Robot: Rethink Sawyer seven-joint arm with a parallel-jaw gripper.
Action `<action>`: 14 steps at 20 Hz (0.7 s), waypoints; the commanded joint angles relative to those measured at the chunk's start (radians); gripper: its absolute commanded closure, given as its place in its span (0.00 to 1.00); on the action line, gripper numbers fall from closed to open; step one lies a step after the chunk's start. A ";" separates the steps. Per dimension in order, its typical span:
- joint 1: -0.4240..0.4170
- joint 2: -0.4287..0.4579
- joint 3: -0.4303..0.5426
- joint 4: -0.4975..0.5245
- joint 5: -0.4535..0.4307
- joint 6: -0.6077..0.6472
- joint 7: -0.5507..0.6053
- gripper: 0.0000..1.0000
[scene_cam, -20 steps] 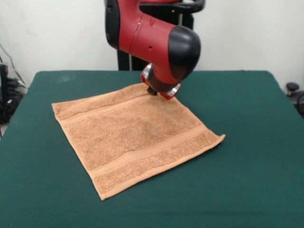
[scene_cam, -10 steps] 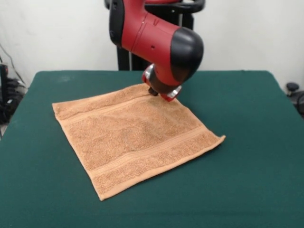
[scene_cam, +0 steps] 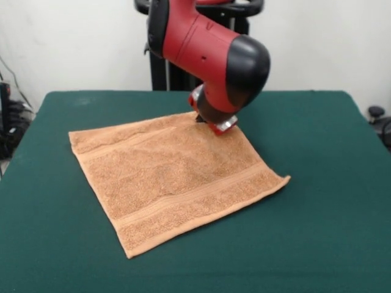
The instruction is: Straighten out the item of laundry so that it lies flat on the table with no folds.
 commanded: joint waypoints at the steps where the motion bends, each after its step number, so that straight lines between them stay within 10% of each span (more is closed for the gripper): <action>1: 0.047 0.024 0.209 -0.300 0.249 -0.270 0.366 1.00; 14: -0.004 -0.030 0.267 -0.254 0.238 -0.271 0.254 1.00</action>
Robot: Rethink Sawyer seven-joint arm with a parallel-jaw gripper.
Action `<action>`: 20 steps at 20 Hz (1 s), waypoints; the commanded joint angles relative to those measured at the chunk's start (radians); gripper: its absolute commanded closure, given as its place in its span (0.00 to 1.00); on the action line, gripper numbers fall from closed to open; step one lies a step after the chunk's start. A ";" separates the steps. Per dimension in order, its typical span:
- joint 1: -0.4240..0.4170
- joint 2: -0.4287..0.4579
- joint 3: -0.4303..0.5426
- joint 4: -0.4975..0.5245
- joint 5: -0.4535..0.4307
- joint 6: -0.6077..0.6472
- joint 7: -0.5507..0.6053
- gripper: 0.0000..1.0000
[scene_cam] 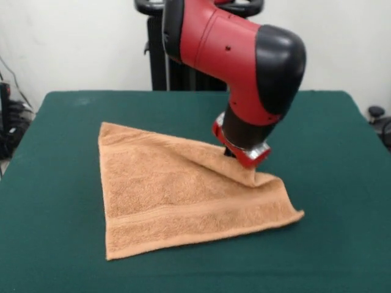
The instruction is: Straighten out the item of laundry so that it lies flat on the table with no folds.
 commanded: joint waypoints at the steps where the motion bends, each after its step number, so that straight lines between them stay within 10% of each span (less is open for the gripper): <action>1: -0.002 0.017 0.213 -0.111 0.108 -0.157 0.197 1.00; 9: -0.041 -0.083 0.264 0.062 0.074 -0.253 0.099 1.00; 13: -0.161 -0.244 0.361 0.341 0.005 -0.354 -0.077 1.00; 20: -0.380 -0.366 0.445 0.535 -0.207 -0.396 -0.225 1.00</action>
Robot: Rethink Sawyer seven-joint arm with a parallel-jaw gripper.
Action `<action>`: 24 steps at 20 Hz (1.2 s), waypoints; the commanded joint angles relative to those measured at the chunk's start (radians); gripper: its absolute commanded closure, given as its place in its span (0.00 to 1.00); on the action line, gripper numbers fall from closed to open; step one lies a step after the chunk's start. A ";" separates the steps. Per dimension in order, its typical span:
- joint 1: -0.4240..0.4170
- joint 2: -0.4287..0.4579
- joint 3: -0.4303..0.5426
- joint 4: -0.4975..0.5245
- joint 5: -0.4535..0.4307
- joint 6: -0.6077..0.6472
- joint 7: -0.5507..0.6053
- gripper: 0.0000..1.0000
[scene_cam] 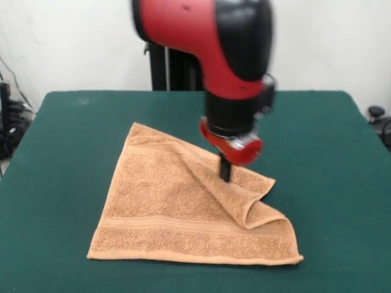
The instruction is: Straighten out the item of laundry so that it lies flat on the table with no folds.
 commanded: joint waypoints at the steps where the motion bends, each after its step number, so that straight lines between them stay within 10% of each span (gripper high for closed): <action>1: -0.170 -0.130 0.189 0.322 -0.191 -0.099 -0.243 1.00; 13: -0.356 -0.076 0.231 0.384 -0.644 -0.278 -0.111 1.00; 24: -0.306 -0.038 0.265 0.386 -0.650 -0.382 0.094 1.00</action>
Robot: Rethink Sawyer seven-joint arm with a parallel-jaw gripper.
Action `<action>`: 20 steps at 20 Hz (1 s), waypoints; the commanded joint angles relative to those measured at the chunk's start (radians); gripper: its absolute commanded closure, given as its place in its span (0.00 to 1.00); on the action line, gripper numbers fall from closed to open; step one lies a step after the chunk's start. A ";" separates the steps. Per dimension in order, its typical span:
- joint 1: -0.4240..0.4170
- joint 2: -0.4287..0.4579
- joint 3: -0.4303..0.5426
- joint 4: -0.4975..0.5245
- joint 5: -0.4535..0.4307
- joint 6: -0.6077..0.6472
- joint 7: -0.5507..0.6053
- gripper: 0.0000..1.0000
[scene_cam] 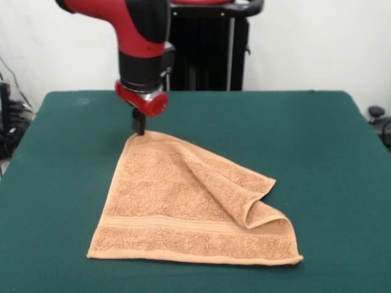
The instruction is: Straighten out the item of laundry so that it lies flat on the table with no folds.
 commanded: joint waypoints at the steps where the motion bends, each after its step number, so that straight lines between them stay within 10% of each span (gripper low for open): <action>1: 0.057 0.062 0.154 0.095 -0.007 -0.074 0.102 1.00; 20: 0.074 0.048 0.153 0.117 0.015 -0.076 0.116 1.00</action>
